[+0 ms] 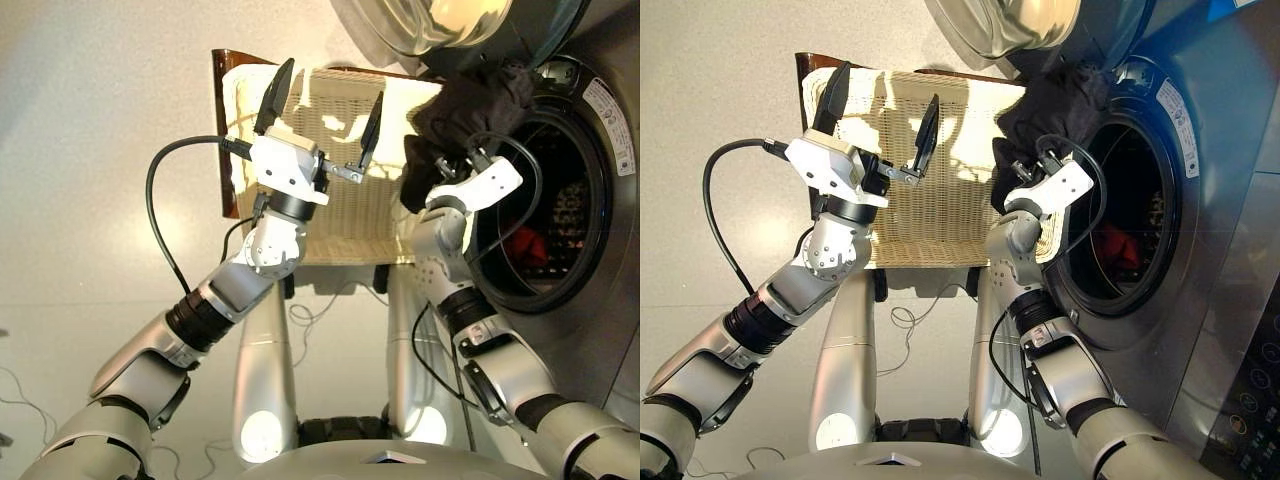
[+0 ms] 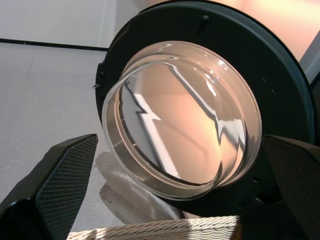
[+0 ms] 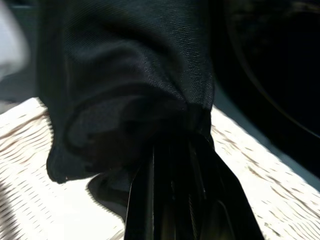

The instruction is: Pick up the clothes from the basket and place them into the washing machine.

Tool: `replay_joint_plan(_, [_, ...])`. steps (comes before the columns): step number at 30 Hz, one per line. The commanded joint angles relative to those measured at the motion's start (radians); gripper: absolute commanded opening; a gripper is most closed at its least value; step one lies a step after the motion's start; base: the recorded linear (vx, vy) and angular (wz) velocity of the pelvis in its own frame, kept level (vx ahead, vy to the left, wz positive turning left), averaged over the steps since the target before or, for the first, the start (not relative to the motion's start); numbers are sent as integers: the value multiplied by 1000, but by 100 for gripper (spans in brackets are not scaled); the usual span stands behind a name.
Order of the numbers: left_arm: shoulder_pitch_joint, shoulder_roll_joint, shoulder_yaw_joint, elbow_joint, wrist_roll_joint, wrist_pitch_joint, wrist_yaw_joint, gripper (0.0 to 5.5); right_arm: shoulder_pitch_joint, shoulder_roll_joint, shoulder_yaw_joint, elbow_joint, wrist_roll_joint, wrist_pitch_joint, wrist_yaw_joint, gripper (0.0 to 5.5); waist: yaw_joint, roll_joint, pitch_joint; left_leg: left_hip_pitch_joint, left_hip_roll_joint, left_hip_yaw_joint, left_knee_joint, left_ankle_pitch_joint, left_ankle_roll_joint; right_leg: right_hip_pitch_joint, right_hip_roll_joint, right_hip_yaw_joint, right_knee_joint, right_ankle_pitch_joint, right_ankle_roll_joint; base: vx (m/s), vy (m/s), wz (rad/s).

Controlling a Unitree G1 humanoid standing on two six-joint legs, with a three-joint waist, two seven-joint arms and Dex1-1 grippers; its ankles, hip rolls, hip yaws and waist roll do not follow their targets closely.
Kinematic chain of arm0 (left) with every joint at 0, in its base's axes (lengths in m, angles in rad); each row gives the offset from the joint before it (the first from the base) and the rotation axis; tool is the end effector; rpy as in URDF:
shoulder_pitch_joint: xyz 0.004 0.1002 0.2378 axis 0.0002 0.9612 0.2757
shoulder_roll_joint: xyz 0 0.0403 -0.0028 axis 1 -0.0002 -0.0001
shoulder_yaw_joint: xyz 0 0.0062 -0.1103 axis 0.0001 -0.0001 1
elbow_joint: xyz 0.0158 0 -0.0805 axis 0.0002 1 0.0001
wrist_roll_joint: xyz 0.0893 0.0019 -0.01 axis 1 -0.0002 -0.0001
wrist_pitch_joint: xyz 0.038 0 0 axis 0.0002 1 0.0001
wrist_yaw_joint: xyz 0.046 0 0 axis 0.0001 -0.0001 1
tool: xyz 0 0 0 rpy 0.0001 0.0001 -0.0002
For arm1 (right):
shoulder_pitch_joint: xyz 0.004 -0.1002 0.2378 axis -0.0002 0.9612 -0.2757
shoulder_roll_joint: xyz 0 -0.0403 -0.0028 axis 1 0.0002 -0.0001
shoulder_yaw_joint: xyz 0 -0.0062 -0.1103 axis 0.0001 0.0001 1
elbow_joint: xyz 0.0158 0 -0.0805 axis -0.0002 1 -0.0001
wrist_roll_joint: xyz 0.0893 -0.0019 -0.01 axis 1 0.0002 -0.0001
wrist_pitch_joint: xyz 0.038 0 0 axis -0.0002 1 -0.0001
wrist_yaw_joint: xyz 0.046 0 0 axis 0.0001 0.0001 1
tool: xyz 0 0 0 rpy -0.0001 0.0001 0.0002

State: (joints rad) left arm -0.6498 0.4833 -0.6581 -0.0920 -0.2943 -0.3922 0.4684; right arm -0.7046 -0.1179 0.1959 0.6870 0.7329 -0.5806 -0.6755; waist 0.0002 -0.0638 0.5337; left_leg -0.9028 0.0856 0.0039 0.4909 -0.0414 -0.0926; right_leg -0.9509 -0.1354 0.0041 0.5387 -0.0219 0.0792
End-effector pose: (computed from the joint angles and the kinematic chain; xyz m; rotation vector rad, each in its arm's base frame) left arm 0.2440 0.0931 0.1653 0.0177 -0.8287 -0.3782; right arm 0.3119 -0.1236 0.1092 0.6401 -0.2833 -0.5461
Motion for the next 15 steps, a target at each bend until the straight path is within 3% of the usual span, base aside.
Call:
replay_joint_plan(1, [-25,-34,14,-123,22,-80,22,550,-7,-12,-73,-21,29,-100,-44,0,-30,98,-14,-2,-29,67,-42,37,-10,1,-3,28,-53,23,54,0,0,0])
replay_joint_plan(8, [-41,-52,11,-115,14,-86,41,550,-70,-30,-157,103,133,-131,-87,0,-24,112,-14,7,-32,65,-37,22,-8,11,-6,31,-47,7,53,0,0,0])
replay_joint_plan(15, [-55,-53,4,-116,-30,-98,26,550,-179,-174,-291,251,245,-152,-142,0,-13,127,-14,-3,-39,60,-37,27,-7,-1,-13,33,-44,13,54,0,0,0])
